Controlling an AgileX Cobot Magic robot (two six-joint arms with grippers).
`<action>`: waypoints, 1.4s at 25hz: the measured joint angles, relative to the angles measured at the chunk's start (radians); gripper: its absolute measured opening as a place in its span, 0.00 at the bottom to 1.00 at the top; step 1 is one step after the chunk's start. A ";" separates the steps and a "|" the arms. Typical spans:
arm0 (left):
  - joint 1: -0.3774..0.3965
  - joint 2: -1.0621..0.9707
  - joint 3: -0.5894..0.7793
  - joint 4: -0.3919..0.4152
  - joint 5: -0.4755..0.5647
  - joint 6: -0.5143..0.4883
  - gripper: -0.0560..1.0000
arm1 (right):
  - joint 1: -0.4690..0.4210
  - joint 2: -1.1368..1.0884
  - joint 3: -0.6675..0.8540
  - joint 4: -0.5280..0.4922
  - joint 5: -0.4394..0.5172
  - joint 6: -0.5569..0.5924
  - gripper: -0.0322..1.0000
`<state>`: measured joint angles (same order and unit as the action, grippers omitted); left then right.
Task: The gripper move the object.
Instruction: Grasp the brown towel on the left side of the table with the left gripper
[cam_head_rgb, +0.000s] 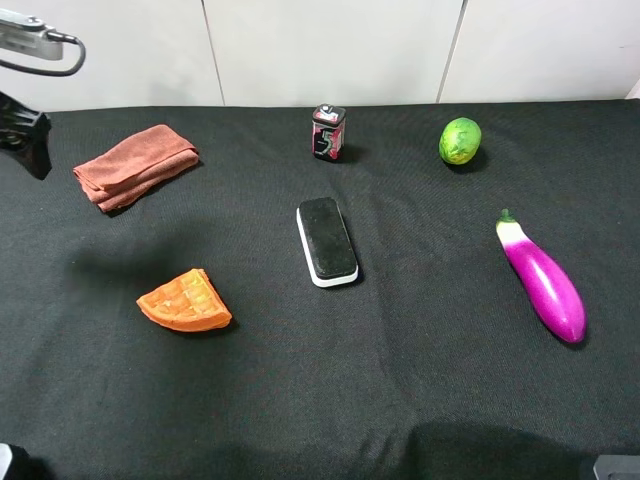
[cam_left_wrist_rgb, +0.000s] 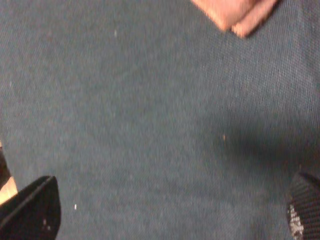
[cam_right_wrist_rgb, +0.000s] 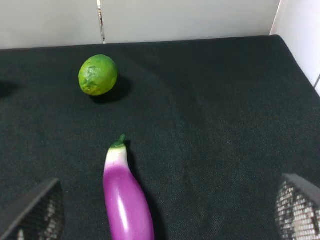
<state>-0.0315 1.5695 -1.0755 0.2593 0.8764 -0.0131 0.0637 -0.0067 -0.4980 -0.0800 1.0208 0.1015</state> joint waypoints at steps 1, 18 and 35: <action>0.000 0.019 -0.018 0.000 -0.003 0.006 0.94 | 0.000 0.000 0.000 0.000 0.000 0.000 0.65; -0.006 0.315 -0.274 0.000 -0.025 0.237 0.94 | 0.000 0.000 0.000 0.000 0.000 0.000 0.65; -0.036 0.498 -0.393 -0.129 -0.074 0.395 0.93 | 0.000 0.000 0.000 0.000 0.000 0.000 0.65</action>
<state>-0.0678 2.0671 -1.4682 0.1303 0.8025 0.3824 0.0637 -0.0067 -0.4980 -0.0800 1.0208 0.1015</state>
